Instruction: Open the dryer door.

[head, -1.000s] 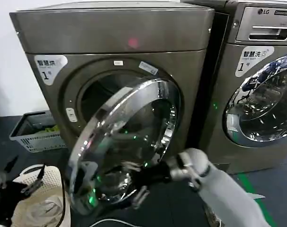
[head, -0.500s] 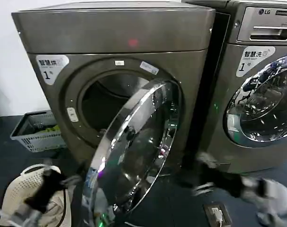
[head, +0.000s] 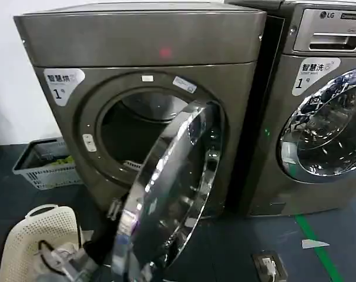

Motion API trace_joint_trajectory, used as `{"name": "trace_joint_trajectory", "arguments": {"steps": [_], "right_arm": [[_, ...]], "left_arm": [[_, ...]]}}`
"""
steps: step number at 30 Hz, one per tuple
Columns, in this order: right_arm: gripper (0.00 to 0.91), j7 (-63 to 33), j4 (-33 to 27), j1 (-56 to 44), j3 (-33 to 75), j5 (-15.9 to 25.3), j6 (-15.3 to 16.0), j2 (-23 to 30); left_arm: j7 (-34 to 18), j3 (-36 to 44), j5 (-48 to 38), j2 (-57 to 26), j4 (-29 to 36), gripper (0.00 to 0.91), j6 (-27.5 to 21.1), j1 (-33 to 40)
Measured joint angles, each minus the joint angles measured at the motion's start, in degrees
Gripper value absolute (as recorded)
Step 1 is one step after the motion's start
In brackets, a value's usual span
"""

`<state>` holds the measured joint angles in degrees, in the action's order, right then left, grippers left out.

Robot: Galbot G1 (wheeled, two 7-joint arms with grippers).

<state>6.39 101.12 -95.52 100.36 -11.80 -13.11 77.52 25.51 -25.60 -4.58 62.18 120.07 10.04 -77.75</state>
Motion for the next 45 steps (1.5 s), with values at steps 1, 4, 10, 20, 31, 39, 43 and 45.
{"name": "trace_joint_trajectory", "arguments": {"steps": [1, 4, 10, 20, 31, 39, 43, 45], "right_arm": [[0.907, -1.1, -1.4, 0.2, 1.9, 0.2, 0.8, 0.0], [0.907, -2.6, -4.8, 0.0, 6.8, 0.4, 2.4, -0.1], [0.907, -3.0, -7.3, -1.1, 13.6, 0.0, 4.5, 1.2], [0.907, -7.0, -9.7, -3.3, 18.7, -2.0, 3.9, 2.7], [0.907, -7.8, -9.5, -5.3, 22.9, -3.8, 2.2, 4.9], [0.907, -7.8, -9.4, -5.5, 24.5, -4.3, 1.9, 5.5], [0.907, -8.5, -9.4, -5.3, 24.5, -4.0, 2.0, 5.8], [0.907, -9.1, -9.6, -5.3, 24.6, -3.9, 2.1, 5.9]], "left_arm": [[0.0, 0.9, -0.1, -0.2, -0.3, 0.907, 0.0, 0.7], [0.0, 3.9, -0.5, -0.3, -1.6, 0.907, 0.0, 3.3], [-0.1, 10.5, -1.1, -0.3, -4.6, 0.907, -0.6, 9.5], [0.0, 21.7, -1.0, 2.0, -9.5, 0.907, -1.1, 18.8], [0.1, 33.2, -0.3, 7.6, -17.2, 0.907, -1.8, 29.8], [0.2, 39.5, 0.5, 14.1, -22.9, 0.907, -2.0, 36.7], [0.2, 41.4, 0.4, 16.9, -25.8, 0.907, -2.1, 39.5], [0.2, 42.0, 0.3, 18.4, -27.3, 0.907, -2.2, 40.8]]}}
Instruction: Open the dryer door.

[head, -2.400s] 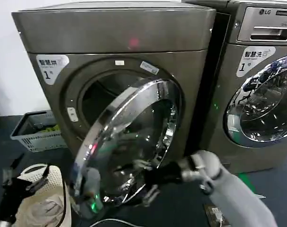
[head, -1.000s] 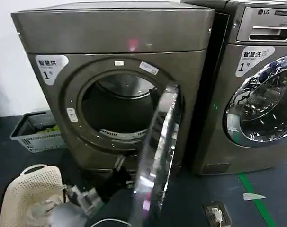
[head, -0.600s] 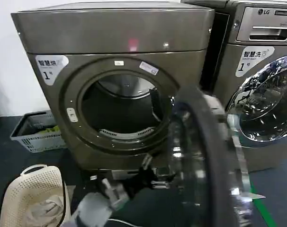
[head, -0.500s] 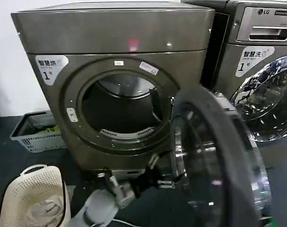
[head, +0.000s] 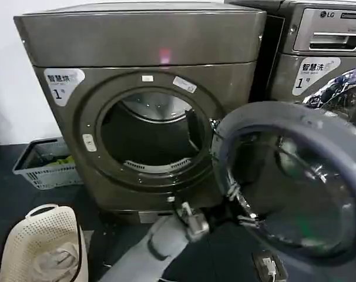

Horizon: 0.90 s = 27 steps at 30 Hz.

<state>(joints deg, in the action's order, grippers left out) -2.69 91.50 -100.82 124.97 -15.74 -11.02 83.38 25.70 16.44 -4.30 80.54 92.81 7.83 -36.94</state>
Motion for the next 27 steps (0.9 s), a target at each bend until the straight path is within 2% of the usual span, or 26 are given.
{"name": "trace_joint_trajectory", "arguments": {"steps": [10, 14, 20, 27], "right_arm": [[0.907, -3.6, -3.1, -0.1, 0.7, 1.7, -2.0, -1.6], [0.907, -5.9, -4.7, 0.0, 1.4, 1.6, -1.7, -2.5], [0.907, -7.8, -8.1, -0.6, 1.8, -1.6, 0.2, -5.3], [0.907, -6.7, -11.2, -0.7, 0.7, 0.1, -1.5, -8.0]], "left_arm": [[0.2, 1.0, 0.0, 5.5, -6.7, 0.907, -0.2, 4.2], [0.3, 1.1, 0.2, 5.4, -6.9, 0.907, -0.3, 3.8], [1.0, 0.3, 0.5, 2.0, -2.6, 0.907, -0.9, 0.7], [1.2, -3.1, 0.2, -9.3, 7.3, 0.907, -0.4, -4.9]]}}
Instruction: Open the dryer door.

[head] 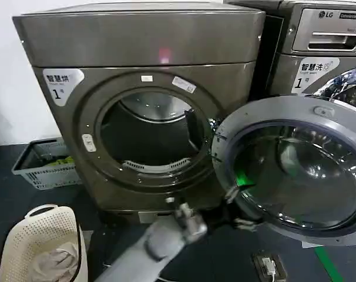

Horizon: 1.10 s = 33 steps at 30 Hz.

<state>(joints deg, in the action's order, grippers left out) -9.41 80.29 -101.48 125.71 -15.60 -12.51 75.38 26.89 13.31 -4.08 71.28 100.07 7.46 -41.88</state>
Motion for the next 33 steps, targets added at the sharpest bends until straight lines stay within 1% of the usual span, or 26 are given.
{"name": "trace_joint_trajectory", "arguments": {"steps": [3, 6, 9, 11, 13, 16, 18, 21, 24, 27, 28, 31, 33], "right_arm": [[0.907, 0.0, -1.4, 0.0, -0.6, -0.1, -1.0, -1.0], [0.907, 0.0, -1.6, 0.1, -1.1, -0.2, -0.6, -1.8], [0.907, 0.1, -1.9, 0.2, -1.9, -0.5, 0.0, -2.6], [0.907, 0.6, -1.7, 0.3, -2.6, -2.0, 0.5, -3.0], [0.907, 1.6, -1.0, 0.3, -3.4, -4.9, 2.6, -2.9], [0.907, 2.0, 0.1, 0.7, -4.8, -7.7, 3.6, -2.7], [0.907, 2.0, 0.5, 1.1, -5.7, -8.2, 4.1, -2.9], [0.907, 2.3, 0.8, 1.8, -6.9, -10.2, 4.3, -3.2], [0.907, 2.9, 0.5, 2.1, -7.7, -12.3, 4.2, -3.1], [0.907, 3.3, 0.2, 2.1, -8.1, -13.6, 4.1, -2.6], [0.907, 3.3, 0.2, 2.1, -8.3, -13.8, 4.1, -2.5], [0.907, 3.4, 0.4, 2.2, -8.4, -13.8, 4.1, -2.4], [0.907, 3.4, 0.5, 2.2, -8.4, -13.8, 4.1, -2.4]], "left_arm": [[0.0, -3.2, 2.0, -5.7, 3.9, 0.907, 1.3, -3.1], [-0.1, -7.4, 2.5, -11.4, 7.3, 0.907, 2.0, -6.7], [0.0, -12.4, 4.9, -17.5, 10.6, 0.907, 3.5, -10.5], [0.1, -16.2, 7.0, -21.7, 12.7, 0.907, 4.4, -13.2], [0.1, -20.3, 9.8, -26.1, 14.1, 0.907, 5.5, -16.3], [-0.6, -26.8, 13.8, -32.3, 15.3, 0.907, 8.0, -21.6], [-0.6, -30.6, 17.8, -35.9, 15.3, 0.907, 10.8, -25.0], [-0.6, -35.9, 27.5, -40.8, 13.6, 0.907, 16.5, -29.3], [-0.7, -39.6, 37.0, -43.9, 11.7, 0.907, 23.4, -31.9], [-0.5, -43.5, 46.8, -46.0, 10.1, 0.907, 32.1, -34.5], [0.5, -45.0, 49.9, -46.3, 9.5, 0.907, 35.0, -35.2], [1.4, -49.2, 58.8, -47.0, 8.1, 0.907, 39.0, -37.3], [1.8, -52.3, 65.0, -47.5, 7.3, 0.907, 39.9, -38.9]]}}
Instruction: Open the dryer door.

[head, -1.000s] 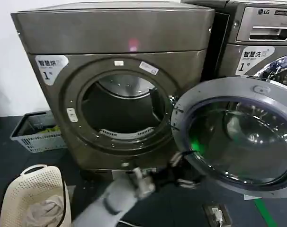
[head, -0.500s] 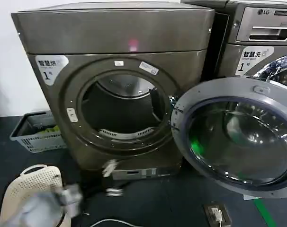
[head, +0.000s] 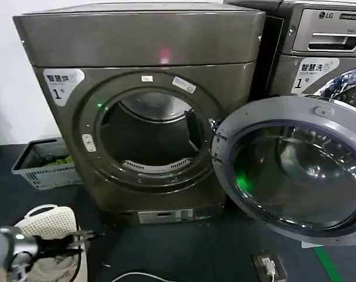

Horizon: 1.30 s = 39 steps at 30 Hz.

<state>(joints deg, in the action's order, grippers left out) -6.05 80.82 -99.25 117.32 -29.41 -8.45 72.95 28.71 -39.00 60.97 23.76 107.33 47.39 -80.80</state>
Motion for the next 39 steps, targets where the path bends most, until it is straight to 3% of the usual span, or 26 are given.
{"name": "trace_joint_trajectory", "arguments": {"steps": [8, 39], "right_arm": [[0.907, 0.4, 0.4, 0.5, -0.5, 0.3, -0.8, 0.7], [0.907, -0.6, -0.3, 0.9, -1.0, 0.2, -0.2, 1.4]], "left_arm": [[0.1, -5.5, 15.3, -1.3, -4.0, 0.907, -0.1, -1.6], [0.1, -2.3, 19.5, -5.2, -7.3, 0.907, -0.2, -2.0]]}}
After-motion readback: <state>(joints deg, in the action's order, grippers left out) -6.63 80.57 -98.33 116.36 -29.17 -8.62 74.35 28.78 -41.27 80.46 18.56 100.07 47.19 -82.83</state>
